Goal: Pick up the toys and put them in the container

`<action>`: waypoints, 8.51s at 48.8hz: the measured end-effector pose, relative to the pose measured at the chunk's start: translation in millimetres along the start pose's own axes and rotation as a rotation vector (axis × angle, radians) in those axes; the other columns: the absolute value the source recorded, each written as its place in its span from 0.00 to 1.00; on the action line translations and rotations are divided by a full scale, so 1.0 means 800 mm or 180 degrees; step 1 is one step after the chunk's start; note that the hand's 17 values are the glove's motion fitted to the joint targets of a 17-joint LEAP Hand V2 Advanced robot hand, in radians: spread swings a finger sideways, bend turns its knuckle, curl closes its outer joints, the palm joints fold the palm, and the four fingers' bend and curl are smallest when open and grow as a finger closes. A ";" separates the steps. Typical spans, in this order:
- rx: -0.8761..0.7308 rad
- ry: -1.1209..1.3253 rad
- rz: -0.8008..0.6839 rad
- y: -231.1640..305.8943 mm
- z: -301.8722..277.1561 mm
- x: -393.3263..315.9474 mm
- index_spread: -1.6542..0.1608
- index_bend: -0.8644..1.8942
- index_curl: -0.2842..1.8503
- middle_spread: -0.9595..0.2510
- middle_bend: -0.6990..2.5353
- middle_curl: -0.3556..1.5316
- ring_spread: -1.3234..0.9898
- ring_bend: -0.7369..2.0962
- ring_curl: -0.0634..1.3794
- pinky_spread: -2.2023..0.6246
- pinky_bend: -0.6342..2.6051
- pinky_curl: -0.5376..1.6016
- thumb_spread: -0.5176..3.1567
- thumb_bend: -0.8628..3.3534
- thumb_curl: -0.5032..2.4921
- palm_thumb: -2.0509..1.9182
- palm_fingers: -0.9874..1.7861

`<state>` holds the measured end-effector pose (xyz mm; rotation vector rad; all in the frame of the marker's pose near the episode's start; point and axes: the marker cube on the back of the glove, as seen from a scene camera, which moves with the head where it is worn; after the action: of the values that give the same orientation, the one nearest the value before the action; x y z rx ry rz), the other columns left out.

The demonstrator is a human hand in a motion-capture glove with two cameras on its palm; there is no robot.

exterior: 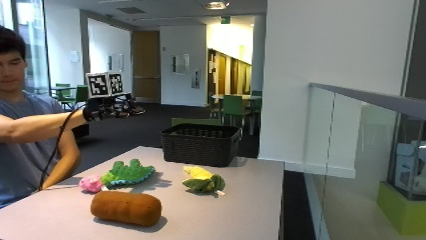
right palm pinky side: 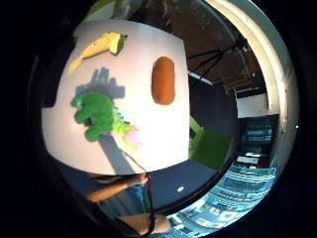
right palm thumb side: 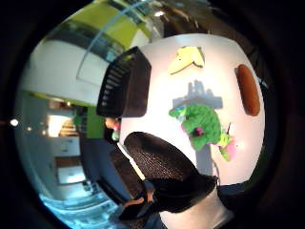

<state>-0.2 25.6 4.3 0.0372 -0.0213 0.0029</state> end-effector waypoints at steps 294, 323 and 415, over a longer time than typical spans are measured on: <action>-0.0235 0.0433 0.1577 -0.151 0.031 0.222 0.69 0.32 0.13 0.55 0.57 0.53 0.43 0.87 0.41 0.64 0.68 0.43 0.46 0.28 0.37 0.69 0.51; 0.0396 0.0247 0.1091 -0.183 -0.124 0.040 0.69 0.32 0.13 0.48 0.56 0.55 0.43 0.87 0.38 0.63 0.67 0.43 0.40 0.26 0.44 0.70 0.52; 0.0016 0.0338 0.0001 -0.285 0.000 -0.080 0.75 0.34 0.19 0.79 0.30 0.40 0.58 0.48 0.14 0.79 0.62 0.39 0.40 0.18 0.26 0.49 0.27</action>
<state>-63.2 -202.3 -5.3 0.0421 0.0848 0.0052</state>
